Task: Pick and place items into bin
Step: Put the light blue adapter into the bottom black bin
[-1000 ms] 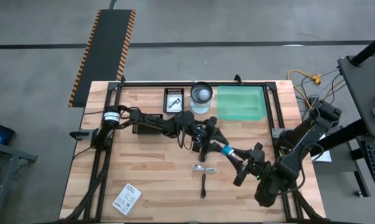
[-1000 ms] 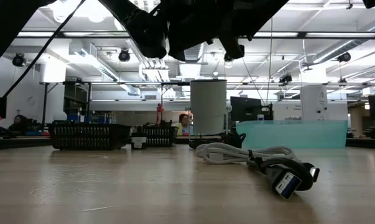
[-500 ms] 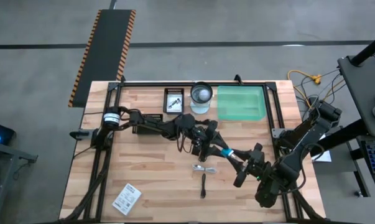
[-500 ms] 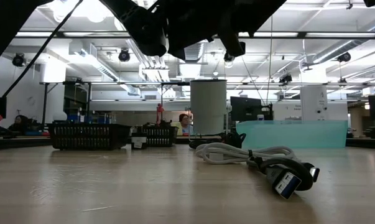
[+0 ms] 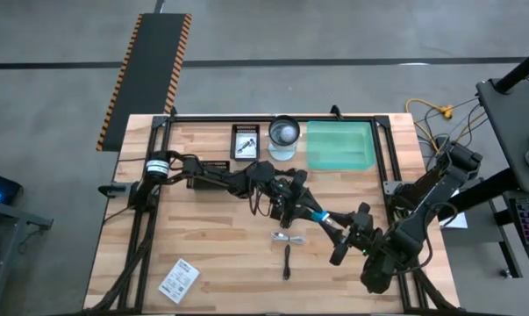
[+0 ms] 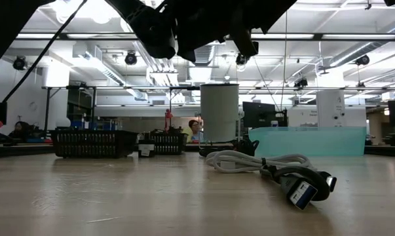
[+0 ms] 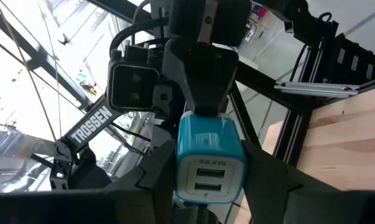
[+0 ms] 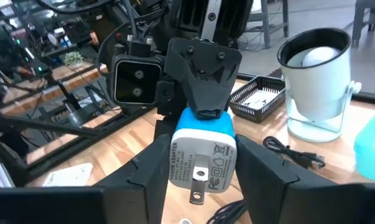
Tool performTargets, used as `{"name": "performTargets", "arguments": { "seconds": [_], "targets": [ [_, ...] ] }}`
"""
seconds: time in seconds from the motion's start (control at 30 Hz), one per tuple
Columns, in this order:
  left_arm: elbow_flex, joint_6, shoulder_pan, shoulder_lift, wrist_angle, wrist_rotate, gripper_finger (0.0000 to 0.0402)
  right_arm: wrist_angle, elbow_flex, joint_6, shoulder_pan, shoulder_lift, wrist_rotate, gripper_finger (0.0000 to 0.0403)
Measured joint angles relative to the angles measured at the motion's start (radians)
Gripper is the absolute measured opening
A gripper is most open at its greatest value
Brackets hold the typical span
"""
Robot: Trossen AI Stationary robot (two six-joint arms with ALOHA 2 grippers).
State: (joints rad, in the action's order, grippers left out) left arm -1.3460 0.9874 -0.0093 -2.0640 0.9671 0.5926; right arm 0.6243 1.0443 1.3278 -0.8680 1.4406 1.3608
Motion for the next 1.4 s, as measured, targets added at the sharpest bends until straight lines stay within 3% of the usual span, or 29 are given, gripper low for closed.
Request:
{"name": "performTargets", "arguments": {
  "seconds": [0.3,0.6,0.8,1.03,1.17,1.4],
  "targets": [
    [0.022,-0.017,0.003,0.002,-0.010,-0.058,0.0133,0.004,0.053,-0.189,0.001,-0.032,0.055,0.0238],
    [0.118,0.023,0.008,0.073,-0.153,-0.283,0.0133,0.005,0.102,-0.437,0.003,-0.064,0.132,0.0246],
    [0.277,0.013,0.011,0.238,-0.283,-0.444,0.0133,0.016,0.099,-0.536,0.003,-0.079,0.136,0.0233],
    [0.476,-0.020,0.010,0.456,-0.425,-0.789,0.0133,0.024,0.086,-0.675,0.021,-0.079,0.132,0.0229],
    [0.546,-0.135,0.010,0.596,-0.595,-0.934,0.0133,0.027,0.073,-0.704,0.038,-0.079,0.131,0.0230],
    [0.612,-0.394,0.010,0.796,-0.898,-1.076,0.0133,0.026,0.037,-0.704,0.060,-0.079,0.130,0.0228]
  ]
}}
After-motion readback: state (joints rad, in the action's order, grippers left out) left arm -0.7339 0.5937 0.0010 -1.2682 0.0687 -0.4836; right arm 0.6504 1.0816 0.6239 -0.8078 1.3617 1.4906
